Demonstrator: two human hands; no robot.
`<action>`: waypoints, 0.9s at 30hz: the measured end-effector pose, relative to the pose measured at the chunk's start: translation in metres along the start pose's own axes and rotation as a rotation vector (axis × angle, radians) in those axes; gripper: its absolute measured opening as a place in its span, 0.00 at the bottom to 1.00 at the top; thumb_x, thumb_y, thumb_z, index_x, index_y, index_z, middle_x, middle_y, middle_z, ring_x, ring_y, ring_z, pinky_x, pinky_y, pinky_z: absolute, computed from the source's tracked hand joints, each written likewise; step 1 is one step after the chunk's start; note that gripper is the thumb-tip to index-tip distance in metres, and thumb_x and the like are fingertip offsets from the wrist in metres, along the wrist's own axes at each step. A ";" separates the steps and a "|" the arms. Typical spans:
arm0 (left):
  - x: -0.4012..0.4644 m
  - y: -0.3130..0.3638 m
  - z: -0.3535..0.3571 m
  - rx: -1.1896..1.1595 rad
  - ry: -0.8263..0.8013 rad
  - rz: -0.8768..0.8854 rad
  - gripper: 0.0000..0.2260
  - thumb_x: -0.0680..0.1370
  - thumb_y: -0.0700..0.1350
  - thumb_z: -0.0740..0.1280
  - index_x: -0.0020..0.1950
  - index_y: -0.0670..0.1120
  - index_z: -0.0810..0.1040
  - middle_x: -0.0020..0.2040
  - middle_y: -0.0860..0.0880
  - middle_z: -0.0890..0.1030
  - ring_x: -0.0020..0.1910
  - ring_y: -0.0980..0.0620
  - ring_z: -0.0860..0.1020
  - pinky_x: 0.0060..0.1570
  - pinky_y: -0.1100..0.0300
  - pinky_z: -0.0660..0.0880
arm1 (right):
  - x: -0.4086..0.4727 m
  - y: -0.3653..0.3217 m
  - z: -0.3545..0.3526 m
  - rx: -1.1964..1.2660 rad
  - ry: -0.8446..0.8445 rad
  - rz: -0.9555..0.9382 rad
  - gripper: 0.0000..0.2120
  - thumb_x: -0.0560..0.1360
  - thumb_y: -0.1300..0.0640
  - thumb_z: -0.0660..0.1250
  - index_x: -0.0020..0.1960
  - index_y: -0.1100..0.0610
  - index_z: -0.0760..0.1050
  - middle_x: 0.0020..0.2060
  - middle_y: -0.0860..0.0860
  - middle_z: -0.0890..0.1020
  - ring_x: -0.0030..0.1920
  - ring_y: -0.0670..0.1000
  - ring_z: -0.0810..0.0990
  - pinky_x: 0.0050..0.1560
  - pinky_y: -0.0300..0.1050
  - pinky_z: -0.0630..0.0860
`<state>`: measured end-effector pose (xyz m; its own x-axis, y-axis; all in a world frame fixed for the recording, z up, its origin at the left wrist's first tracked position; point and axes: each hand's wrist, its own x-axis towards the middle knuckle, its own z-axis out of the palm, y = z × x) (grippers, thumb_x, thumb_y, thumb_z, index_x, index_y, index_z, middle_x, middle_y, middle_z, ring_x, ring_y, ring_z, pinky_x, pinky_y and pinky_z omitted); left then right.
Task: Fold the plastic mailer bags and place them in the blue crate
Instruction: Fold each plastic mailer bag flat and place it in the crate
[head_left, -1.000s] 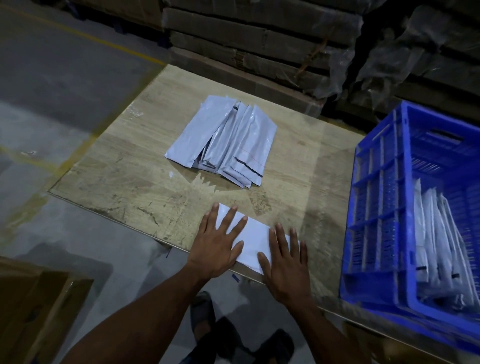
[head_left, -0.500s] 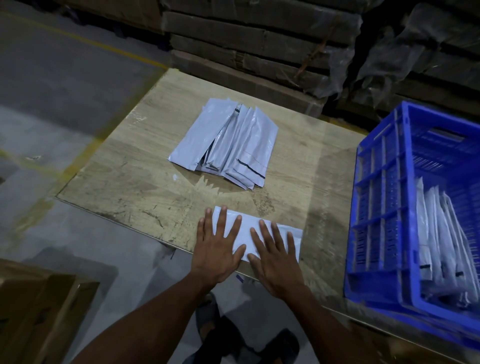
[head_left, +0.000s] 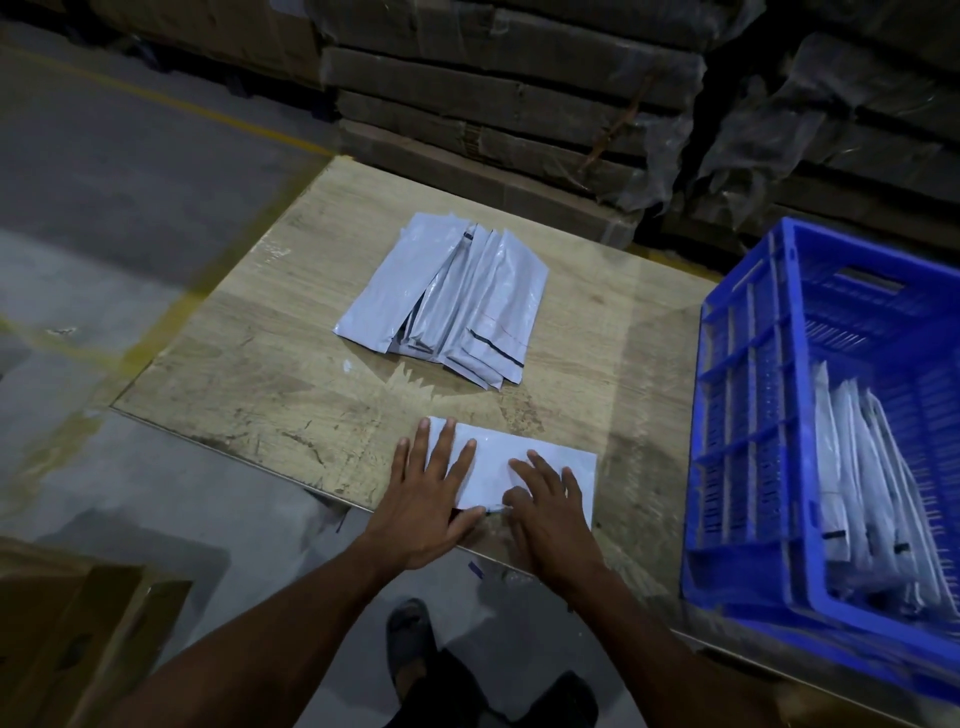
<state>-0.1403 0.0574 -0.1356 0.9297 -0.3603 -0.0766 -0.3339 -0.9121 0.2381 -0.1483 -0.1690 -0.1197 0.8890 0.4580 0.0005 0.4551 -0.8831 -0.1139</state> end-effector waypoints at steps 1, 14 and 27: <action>-0.005 -0.003 -0.002 0.034 0.000 0.048 0.37 0.83 0.69 0.50 0.85 0.48 0.51 0.85 0.41 0.44 0.83 0.34 0.42 0.77 0.31 0.53 | 0.003 -0.001 -0.003 -0.001 0.027 0.003 0.12 0.70 0.58 0.77 0.48 0.52 0.75 0.69 0.56 0.76 0.75 0.59 0.64 0.67 0.70 0.69; 0.024 -0.002 -0.020 -0.127 -0.031 0.108 0.34 0.71 0.41 0.73 0.76 0.52 0.72 0.80 0.37 0.65 0.76 0.27 0.64 0.64 0.30 0.72 | -0.008 0.001 -0.032 -0.101 -0.005 -0.449 0.18 0.74 0.52 0.63 0.63 0.51 0.78 0.71 0.47 0.75 0.80 0.62 0.55 0.71 0.77 0.56; 0.036 0.058 -0.004 -0.251 0.020 0.007 0.42 0.79 0.63 0.56 0.84 0.48 0.37 0.84 0.36 0.50 0.81 0.32 0.55 0.73 0.31 0.58 | 0.017 0.073 -0.142 0.066 0.187 -0.022 0.17 0.76 0.63 0.65 0.63 0.61 0.79 0.65 0.57 0.80 0.54 0.60 0.84 0.46 0.57 0.84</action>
<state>-0.1255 -0.0077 -0.1209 0.9311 -0.3605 -0.0552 -0.2939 -0.8312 0.4720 -0.0920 -0.2400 0.0135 0.8757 0.4449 0.1878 0.4756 -0.8617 -0.1767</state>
